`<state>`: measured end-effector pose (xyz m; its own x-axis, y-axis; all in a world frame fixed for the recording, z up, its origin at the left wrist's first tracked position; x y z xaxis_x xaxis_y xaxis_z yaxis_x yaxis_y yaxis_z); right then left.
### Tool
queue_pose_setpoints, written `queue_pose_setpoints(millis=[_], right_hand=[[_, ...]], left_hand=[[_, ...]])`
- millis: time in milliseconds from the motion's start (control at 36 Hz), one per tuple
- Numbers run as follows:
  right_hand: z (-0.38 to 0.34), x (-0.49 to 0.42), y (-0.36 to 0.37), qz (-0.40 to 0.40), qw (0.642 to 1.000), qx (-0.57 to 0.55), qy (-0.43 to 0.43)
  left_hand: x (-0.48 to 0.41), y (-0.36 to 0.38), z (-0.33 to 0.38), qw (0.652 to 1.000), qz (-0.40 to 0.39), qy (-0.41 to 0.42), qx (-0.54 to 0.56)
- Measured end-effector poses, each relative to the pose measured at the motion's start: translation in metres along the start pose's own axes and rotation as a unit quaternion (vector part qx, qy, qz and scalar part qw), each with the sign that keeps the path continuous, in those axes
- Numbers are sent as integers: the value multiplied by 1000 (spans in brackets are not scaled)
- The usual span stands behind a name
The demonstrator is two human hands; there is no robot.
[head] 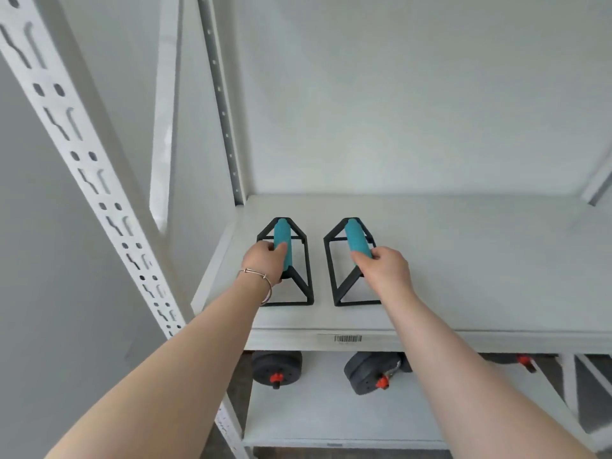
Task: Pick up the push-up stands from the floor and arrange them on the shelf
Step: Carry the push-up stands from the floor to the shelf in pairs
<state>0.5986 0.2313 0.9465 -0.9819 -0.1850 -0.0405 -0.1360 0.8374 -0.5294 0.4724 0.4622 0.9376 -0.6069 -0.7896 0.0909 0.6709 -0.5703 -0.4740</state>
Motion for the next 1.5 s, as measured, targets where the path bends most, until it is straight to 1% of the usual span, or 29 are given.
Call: queue_pose_setpoints(millis=[83, 222, 417, 500, 556, 639, 722, 778, 889, 944, 1028, 1139, 1278, 1389, 1500], right_hand=[[4, -8, 12, 0, 1000, 5, 9], [11, -19, 22, 4, 1000, 5, 13], [17, -24, 25, -8, 1000, 9, 6], [19, -21, 24, -21, 1000, 20, -11], [21, -16, 18, -18, 999, 27, -35], [25, -2, 0, -1, 994, 40, -104], [35, 17, -22, 16, 980, 88, -176], [46, 31, -40, 32, 968, 118, -221], [84, 69, -80, 49, 933, 178, -310], [113, 88, -103, 52, 919, 196, -337], [160, 113, -131, 38, 912, 210, -349], [248, 142, -158, -4, 918, 240, -316], [361, 176, -163, -59, 931, 267, -243], [447, 195, -151, -108, 930, 307, -171], [530, 202, -133, -131, 930, 329, -99]], left_hand=[[-15, 6, -8, 1000, -7, -2, -8], [-29, 12, -19, 999, -16, -33, 24], [-33, 11, -20, 999, 11, -27, 19], [-22, 3, -13, 997, 58, 11, -50], [-9, 1, -6, 989, 94, 58, -103], [26, 9, 7, 954, 152, 153, -207], [69, 30, 15, 916, 168, 236, -279], [98, 50, 15, 896, 155, 261, -325], [165, 92, 6, 871, 127, 272, -389], [201, 113, -1, 869, 118, 271, -398], [250, 149, -18, 869, 82, 258, -414], [312, 211, -55, 871, 12, 228, -435], [361, 286, -130, 853, -86, 181, -482], [382, 338, -194, 834, -160, 158, -503], [379, 385, -265, 823, -217, 117, -512]])
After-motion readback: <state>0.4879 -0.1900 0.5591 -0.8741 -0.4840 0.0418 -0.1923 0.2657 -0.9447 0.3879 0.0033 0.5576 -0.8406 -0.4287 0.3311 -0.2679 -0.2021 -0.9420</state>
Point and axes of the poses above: each hand's wrist, its own x-axis away from the middle knuckle, its own y-axis out of the palm, z = x × y, the point moved 9 cm from there along -x, towards the middle knuckle, and after that the axes turned 4 degrees about z, right-handed, at the moved point
